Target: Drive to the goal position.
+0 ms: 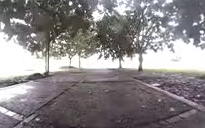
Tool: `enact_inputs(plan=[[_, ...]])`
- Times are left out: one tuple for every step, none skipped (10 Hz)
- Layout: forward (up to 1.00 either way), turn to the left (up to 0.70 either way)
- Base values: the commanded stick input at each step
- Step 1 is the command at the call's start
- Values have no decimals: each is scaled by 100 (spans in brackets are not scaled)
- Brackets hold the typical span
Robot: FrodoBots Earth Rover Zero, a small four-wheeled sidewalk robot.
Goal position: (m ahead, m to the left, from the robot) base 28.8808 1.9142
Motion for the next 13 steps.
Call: enact_inputs(plan=[[70,0],[70,0],[70,0],[70,0],[70,0],[70,0],[70,0],[70,0],[70,0],[70,0],[70,0],[70,0],[70,0]])
